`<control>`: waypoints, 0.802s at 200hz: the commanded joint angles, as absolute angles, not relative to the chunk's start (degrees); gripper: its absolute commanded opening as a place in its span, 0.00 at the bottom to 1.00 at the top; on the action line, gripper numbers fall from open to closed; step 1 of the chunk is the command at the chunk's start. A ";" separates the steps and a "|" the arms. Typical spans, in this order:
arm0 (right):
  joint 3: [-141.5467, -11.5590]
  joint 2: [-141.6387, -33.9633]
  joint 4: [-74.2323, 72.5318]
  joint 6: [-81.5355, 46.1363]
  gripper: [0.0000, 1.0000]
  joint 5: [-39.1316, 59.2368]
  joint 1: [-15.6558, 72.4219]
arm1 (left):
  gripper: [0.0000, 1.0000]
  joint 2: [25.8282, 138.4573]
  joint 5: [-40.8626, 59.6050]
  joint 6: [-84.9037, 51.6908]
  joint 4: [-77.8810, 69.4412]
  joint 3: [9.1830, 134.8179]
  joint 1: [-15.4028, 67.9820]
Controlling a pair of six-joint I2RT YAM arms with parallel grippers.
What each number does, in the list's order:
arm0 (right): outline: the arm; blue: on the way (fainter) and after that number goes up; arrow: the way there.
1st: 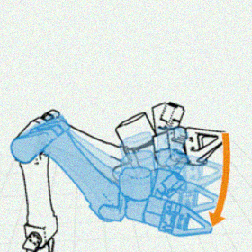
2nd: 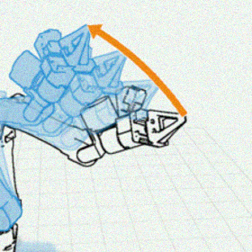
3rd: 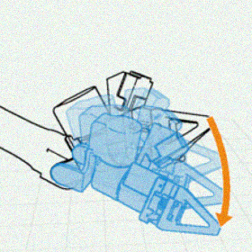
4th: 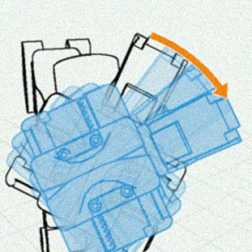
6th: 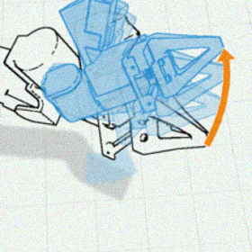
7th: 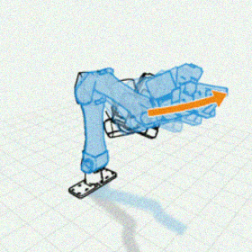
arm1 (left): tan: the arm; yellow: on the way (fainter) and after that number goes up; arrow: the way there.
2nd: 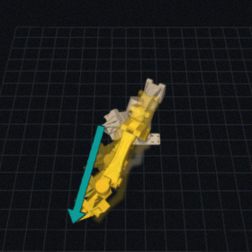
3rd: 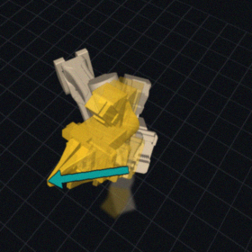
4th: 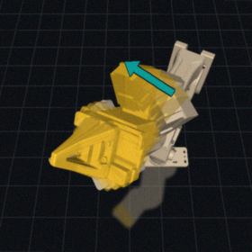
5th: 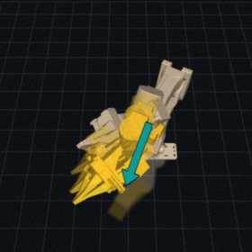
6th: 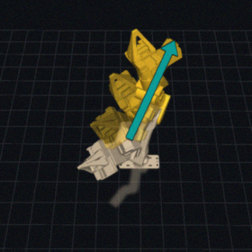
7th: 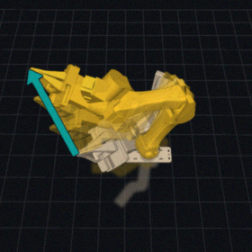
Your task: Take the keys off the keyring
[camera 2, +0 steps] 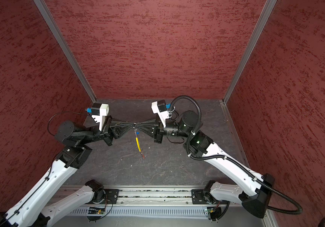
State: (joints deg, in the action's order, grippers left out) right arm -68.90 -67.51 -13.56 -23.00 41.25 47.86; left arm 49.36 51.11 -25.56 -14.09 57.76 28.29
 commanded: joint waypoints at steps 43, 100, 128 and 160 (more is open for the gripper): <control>-69.21 -66.35 -12.20 -22.62 0.00 40.69 48.12 | 0.00 49.27 50.46 -25.35 -12.67 58.34 28.70; -74.16 -63.85 12.14 -12.69 0.00 35.52 48.08 | 0.54 48.83 50.24 -21.38 -0.40 61.84 27.55; -80.50 -66.19 27.63 -6.26 0.00 33.18 48.08 | 0.55 50.55 52.74 -18.62 8.06 65.64 27.09; -85.93 -68.51 37.86 -1.45 0.00 31.20 48.07 | 0.57 52.57 54.34 -15.58 16.55 69.18 27.09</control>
